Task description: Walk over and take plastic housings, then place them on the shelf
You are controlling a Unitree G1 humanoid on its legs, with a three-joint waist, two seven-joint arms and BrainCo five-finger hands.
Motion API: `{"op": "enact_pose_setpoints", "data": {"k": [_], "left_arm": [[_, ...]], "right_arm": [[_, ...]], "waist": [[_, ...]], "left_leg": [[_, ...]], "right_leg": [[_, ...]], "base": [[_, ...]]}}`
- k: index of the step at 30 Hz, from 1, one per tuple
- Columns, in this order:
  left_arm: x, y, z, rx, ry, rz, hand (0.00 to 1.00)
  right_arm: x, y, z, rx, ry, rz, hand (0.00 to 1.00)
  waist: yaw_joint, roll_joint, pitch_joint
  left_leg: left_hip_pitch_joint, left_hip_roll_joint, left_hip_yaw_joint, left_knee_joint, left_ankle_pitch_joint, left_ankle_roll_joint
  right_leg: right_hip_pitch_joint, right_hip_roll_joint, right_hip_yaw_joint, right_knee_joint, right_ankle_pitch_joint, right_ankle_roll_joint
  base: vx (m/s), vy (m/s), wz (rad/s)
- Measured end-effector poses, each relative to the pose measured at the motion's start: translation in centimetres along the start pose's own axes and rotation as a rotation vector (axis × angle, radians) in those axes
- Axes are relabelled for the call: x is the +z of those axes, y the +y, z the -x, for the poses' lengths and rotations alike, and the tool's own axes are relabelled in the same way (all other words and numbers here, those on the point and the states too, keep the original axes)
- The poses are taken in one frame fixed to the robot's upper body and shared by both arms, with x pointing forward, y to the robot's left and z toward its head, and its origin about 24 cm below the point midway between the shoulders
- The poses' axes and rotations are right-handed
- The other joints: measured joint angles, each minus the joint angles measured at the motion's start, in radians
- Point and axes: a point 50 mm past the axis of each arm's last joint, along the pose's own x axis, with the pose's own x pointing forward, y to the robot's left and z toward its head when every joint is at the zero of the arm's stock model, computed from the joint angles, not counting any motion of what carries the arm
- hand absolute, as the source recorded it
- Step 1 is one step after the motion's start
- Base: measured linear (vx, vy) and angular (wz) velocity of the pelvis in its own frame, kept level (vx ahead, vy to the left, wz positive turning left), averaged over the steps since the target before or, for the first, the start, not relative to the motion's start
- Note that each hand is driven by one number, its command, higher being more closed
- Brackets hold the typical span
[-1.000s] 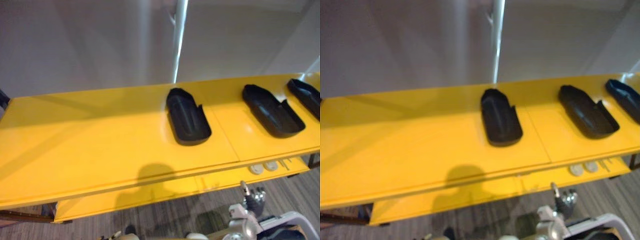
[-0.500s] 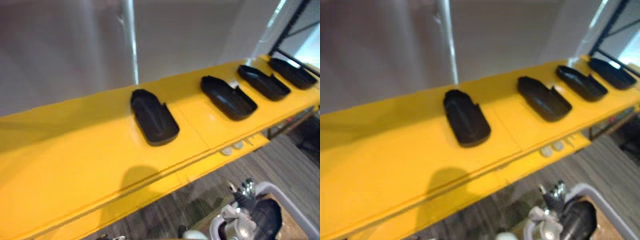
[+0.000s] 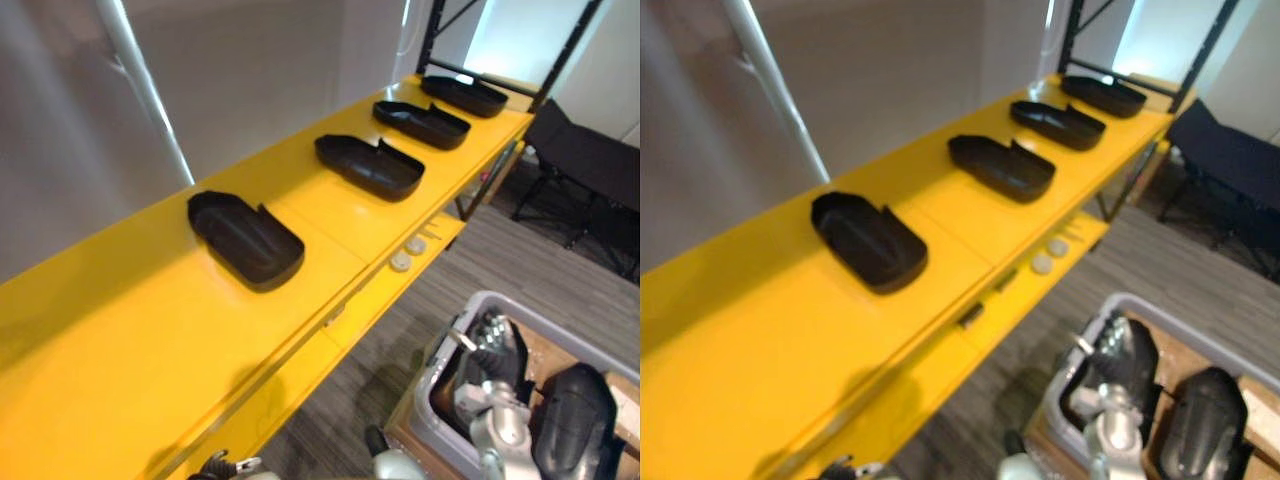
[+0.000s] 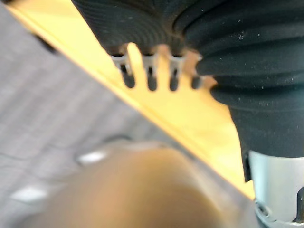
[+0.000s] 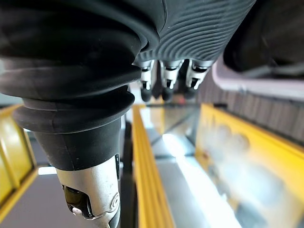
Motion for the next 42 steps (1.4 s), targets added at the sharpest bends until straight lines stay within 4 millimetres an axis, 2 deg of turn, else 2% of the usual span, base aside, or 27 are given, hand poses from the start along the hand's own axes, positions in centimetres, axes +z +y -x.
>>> {"op": "enact_pose_setpoints", "data": {"k": [2, 4, 6, 10, 11, 14, 16, 18, 19, 22, 23, 24, 25, 27, 28, 29, 30, 31, 32, 33, 34, 35, 36, 37, 39, 41, 42], "left_arm": [[-1.5, 0.1, 0.1, 0.012, 0.074, 0.092, 0.00], [-3.6, -0.3, 0.3, 0.012, 0.165, 0.318, 0.00], [-6.3, -1.2, 0.9, 0.004, 0.268, 0.516, 0.00], [-9.1, -1.8, 1.7, 0.031, 0.348, 0.638, 0.00], [-9.1, -1.8, 1.8, 0.032, 0.351, 0.645, 0.00], [-7.8, -1.5, 1.3, 0.037, 0.297, 0.667, 0.00], [-4.4, -1.1, 0.5, 0.028, 0.168, 0.601, 0.00], [-1.7, -0.4, 0.1, 0.034, 0.067, 0.532, 0.00], [-0.3, -0.2, 0.0, 0.042, 0.020, 0.502, 0.00], [1.2, 0.9, 0.0, 0.051, -0.040, 0.458, 0.00], [1.6, 1.1, 0.0, 0.050, -0.056, 0.460, 0.00], [1.7, 1.2, 0.0, 0.052, -0.057, 0.481, 0.00], [1.7, 1.4, 0.0, 0.061, -0.053, 0.491, 0.00], [1.3, 1.4, 0.0, 0.078, -0.020, 0.513, 0.00], [1.2, 1.5, 0.0, 0.082, -0.017, 0.505, 0.00], [0.9, 1.9, 0.0, 0.094, -0.011, 0.488, 0.00], [0.7, 2.2, 0.0, 0.104, -0.012, 0.478, 0.00], [0.6, 2.3, 0.0, 0.109, -0.011, 0.474, 0.00], [0.8, 2.5, 0.0, 0.115, -0.017, 0.481, 0.00], [0.7, 1.9, 0.0, 0.101, -0.005, 0.489, 0.00], [-0.1, 1.0, 0.0, 0.082, 0.030, 0.491, 0.00], [-0.7, 0.9, 0.0, 0.084, 0.059, 0.496, 0.00], [-0.9, 1.1, 0.0, 0.087, 0.066, 0.488, 0.00], [-0.9, 1.6, -0.1, 0.095, 0.064, 0.483, 0.00], [-0.6, 1.9, -0.1, 0.099, 0.053, 0.491, 0.00], [-0.8, 1.7, 0.0, 0.100, 0.066, 0.531, 0.00], [-1.1, 1.1, 0.0, 0.085, 0.086, 0.573, 0.00]], "right_arm": [[-0.3, 0.3, 0.1, 0.013, 0.011, -0.001, 0.00], [-0.5, 0.9, 0.2, 0.031, 0.014, -0.002, 0.00], [-0.8, 1.3, 0.4, 0.050, 0.014, 0.019, 0.00], [-0.7, 1.8, -0.1, 0.084, 0.007, 0.016, 0.00], [-0.5, 2.0, -0.3, 0.088, -0.002, 0.014, 0.00], [0.4, 2.0, -1.3, 0.111, -0.037, 0.006, 0.00], [1.8, 2.2, -2.5, 0.111, -0.087, -0.001, 0.00], [2.4, 2.5, -2.9, 0.086, -0.112, -0.029, 0.00], [2.4, 2.5, -2.8, 0.058, -0.107, -0.048, 0.00], [1.1, 2.5, -1.6, 0.013, -0.057, -0.109, 0.00], [0.5, 2.4, -0.8, 0.008, -0.037, -0.122, 0.00], [-0.1, 2.3, 0.0, 0.028, -0.013, -0.118, 0.00], [-0.3, 2.4, 0.3, 0.043, -0.003, -0.116, 0.00], [-0.8, 3.2, 1.0, 0.094, 0.019, -0.118, 0.00], [-0.8, 3.5, 1.1, 0.104, 0.015, -0.120, 0.00], [-0.4, 4.2, 1.1, 0.128, -0.003, -0.131, 0.00], [-0.1, 4.8, 1.0, 0.149, -0.021, -0.138, 0.00], [-0.1, 4.9, 1.0, 0.153, -0.025, -0.139, 0.00], [0.4, 5.2, 0.5, 0.161, -0.049, -0.144, 0.00], [0.5, 5.5, 0.4, 0.165, -0.056, -0.150, 0.00], [0.8, 5.4, -0.1, 0.159, -0.069, -0.143, 0.00], [0.7, 5.8, -0.1, 0.149, -0.068, -0.158, 0.00], [0.5, 5.8, 0.0, 0.144, -0.058, -0.159, 0.00], [0.4, 6.4, 0.0, 0.159, -0.047, -0.157, 0.00], [0.9, 7.2, -0.5, 0.184, -0.064, -0.161, 0.00], [1.2, 7.5, -0.8, 0.196, -0.079, -0.139, 0.00], [0.9, 7.0, -0.8, 0.181, -0.059, -0.107, 0.00]], "waist": [[0.009, 0.002, -0.001], [0.027, 0.002, -0.001], [0.036, 0.020, 0.010], [0.079, 0.015, 0.011], [0.079, 0.014, 0.012], [0.072, 0.016, 0.019], [0.050, 0.018, 0.087], [0.051, 0.009, 0.160], [0.052, 0.008, 0.189], [0.052, -0.022, 0.225], [0.051, -0.034, 0.231], [0.053, -0.039, 0.239], [0.048, -0.037, 0.243], [0.050, -0.040, 0.242], [0.049, -0.041, 0.241], [0.053, -0.046, 0.238], [0.053, -0.068, 0.223], [0.058, -0.074, 0.220], [0.063, -0.073, 0.218], [0.069, -0.062, 0.204], [0.098, -0.045, 0.185], [0.101, -0.063, 0.174], [0.101, -0.071, 0.167], [0.114, -0.084, 0.146], [0.118, -0.076, 0.143], [0.121, -0.069, 0.146], [0.118, -0.039, 0.154]], "left_leg": [[-0.012, -0.002, -0.027, 0.004, 0.001, -0.001], [-0.014, 0.000, -0.047, 0.001, 0.004, -0.004], [-0.014, 0.000, -0.086, -0.003, 0.011, -0.008], [-0.017, 0.000, -0.118, -0.050, 0.045, -0.017], [-0.020, 0.000, -0.128, -0.053, 0.049, -0.019], [-0.075, 0.003, -0.164, -0.035, 0.057, -0.025], [-0.141, 0.002, -0.208, 0.080, 0.030, -0.022], [-0.162, 0.001, -0.214, 0.184, -0.012, -0.026], [-0.175, 0.000, -0.210, 0.234, -0.034, -0.021], [-0.171, -0.007, -0.125, 0.270, -0.055, 0.008], [-0.169, -0.008, -0.073, 0.270, -0.062, 0.037], [-0.166, 0.002, -0.018, 0.243, -0.045, 0.068], [-0.165, 0.013, 0.009, 0.231, -0.035, 0.079], [-0.113, 0.049, 0.095, 0.141, 0.022, 0.081], [-0.098, 0.055, 0.113, 0.116, 0.043, 0.079], [-0.090, 0.063, 0.141, 0.077, 0.079, 0.072], [-0.105, 0.065, 0.162, 0.058, 0.104, 0.071], [-0.113, 0.067, 0.172, 0.058, 0.108, 0.067], [-0.138, 0.061, 0.173, 0.079, 0.111, 0.063], [-0.154, 0.038, 0.134, 0.058, 0.105, 0.065], [-0.156, 0.018, 0.083, -0.008, 0.132, 0.082], [-0.144, 0.025, 0.130, -0.018, 0.169, 0.073], [-0.153, 0.025, 0.137, 0.008, 0.170, 0.074], [-0.210, 0.054, 0.142, 0.067, 0.170, 0.074], [-0.250, 0.094, 0.144, 0.096, 0.175, 0.065], [-0.258, 0.142, 0.159, 0.086, 0.198, 0.027], [-0.243, 0.175, 0.160, 0.082, 0.211, 0.009]], "right_leg": [[0.003, -0.003, -0.037, 0.001, 0.002, 0.004], [0.010, -0.002, -0.057, -0.002, 0.003, 0.004], [0.035, -0.004, -0.102, -0.013, 0.002, 0.004], [0.037, -0.006, -0.153, -0.016, 0.001, 0.004], [0.036, -0.006, -0.160, -0.016, 0.001, 0.004], [-0.013, -0.001, -0.196, 0.050, -0.035, 0.005], [-0.098, 0.011, -0.208, 0.240, -0.123, 0.003], [-0.134, 0.015, -0.199, 0.356, -0.163, 0.003], [-0.146, 0.019, -0.180, 0.377, -0.161, 0.010], [-0.159, 0.013, -0.106, 0.344, -0.107, 0.030], [-0.157, 0.006, -0.095, 0.274, -0.050, 0.005], [-0.151, -0.012, -0.106, 0.215, -0.031, -0.073], [-0.172, -0.017, -0.141, 0.249, -0.047, -0.096], [-0.206, -0.022, -0.293, 0.505, -0.081, -0.138], [-0.199, -0.025, -0.315, 0.557, -0.097, -0.147], [-0.174, -0.037, -0.345, 0.637, -0.141, -0.156], [-0.159, -0.076, -0.378, 0.697, -0.167, -0.160], [-0.155, -0.097, -0.388, 0.709, -0.172, -0.157], [-0.167, -0.089, -0.430, 0.668, -0.153, -0.119], [-0.168, -0.070, -0.423, 0.603, -0.142, -0.117], [-0.132, -0.044, -0.375, 0.505, -0.166, -0.116], [-0.107, -0.078, -0.365, 0.618, -0.234, -0.134], [-0.058, -0.107, -0.365, 0.636, -0.248, -0.122], [0.020, -0.124, -0.367, 0.517, -0.261, -0.082], [0.049, -0.088, -0.385, 0.400, -0.276, -0.042], [0.099, -0.055, -0.430, 0.253, -0.302, 0.017], [0.120, -0.027, -0.449, 0.229, -0.302, 0.017]], "base": [[0.00, 0.014, 0.34], [0.05, -0.001, 0.34], [0.06, -0.006, 0.45], [0.03, -0.035, 0.31], [-0.01, -0.046, 0.27], [-0.05, -0.045, 0.37], [-0.12, -0.037, 0.38], [-0.17, 0.058, -0.05], [-0.18, 0.104, -0.37], [-0.23, 0.213, -0.88], [-0.26, 0.227, -1.18], [-0.27, 0.207, -1.15], [-0.26, 0.160, -1.20], [-0.17, 0.113, -1.04], [-0.06, 0.063, -0.78], [-0.03, -0.014, -0.59], [-0.06, -0.081, -0.58], [-0.11, -0.108, -0.56], [-0.11, -0.074, -0.61], [-0.12, 0.007, -0.92], [-0.12, 0.029, -0.97], [-0.09, -0.040, -0.80], [-0.12, -0.200, -0.62], [-0.12, -0.248, -0.43], [-0.16, -0.207, -0.48], [-0.23, -0.282, -0.50], [-0.25, -0.278, -0.35]]}}
